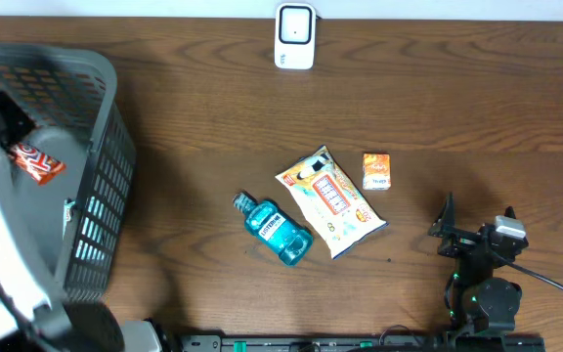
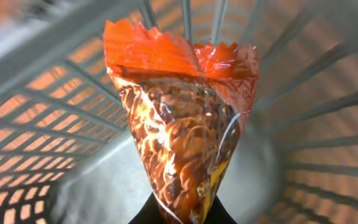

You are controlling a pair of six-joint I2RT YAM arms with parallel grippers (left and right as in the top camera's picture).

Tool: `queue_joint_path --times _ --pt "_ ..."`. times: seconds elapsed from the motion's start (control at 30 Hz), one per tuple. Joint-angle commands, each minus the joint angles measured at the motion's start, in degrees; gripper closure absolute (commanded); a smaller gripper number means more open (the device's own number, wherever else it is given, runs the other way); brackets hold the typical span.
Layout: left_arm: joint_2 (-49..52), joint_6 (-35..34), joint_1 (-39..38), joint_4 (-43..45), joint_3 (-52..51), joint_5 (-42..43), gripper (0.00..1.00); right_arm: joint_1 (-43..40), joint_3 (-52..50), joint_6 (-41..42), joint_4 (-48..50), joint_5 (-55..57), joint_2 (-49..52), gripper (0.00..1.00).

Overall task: Scan the item barcode
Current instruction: 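Lift the chocolate bar out and carry it toward the scanner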

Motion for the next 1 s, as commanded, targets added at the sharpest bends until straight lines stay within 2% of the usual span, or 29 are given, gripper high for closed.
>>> queue_joint_path --times 0.0,0.17,0.3,0.5,0.7,0.83,0.97 --pt "-7.0 -5.4 0.1 1.1 1.3 8.3 0.93 -0.2 -0.1 -0.5 -0.2 0.1 -0.3 0.01" --pt "-14.0 -5.4 -1.7 3.2 1.3 27.6 0.92 -0.2 -0.1 -0.5 -0.2 0.1 -0.3 0.01" --pt "-16.0 -5.8 -7.8 3.1 1.2 33.3 0.93 -0.2 -0.1 -0.5 -0.2 0.1 -0.3 0.01" --pt "-13.9 -5.8 -23.1 3.1 -0.2 33.4 0.93 -0.2 -0.1 -0.5 -0.3 0.1 -0.3 0.01" --pt "-6.5 -6.3 -37.3 3.1 -1.6 30.8 0.93 -0.2 -0.1 -0.5 -0.2 0.1 -0.3 0.01" --pt "0.4 -15.7 -42.8 3.1 -1.6 21.2 0.93 -0.2 -0.1 -0.5 -0.2 0.1 -0.3 0.01" --pt "8.3 -25.9 -46.3 3.1 -1.6 17.5 0.92 -0.2 -0.1 -0.5 -0.2 0.1 -0.3 0.01"
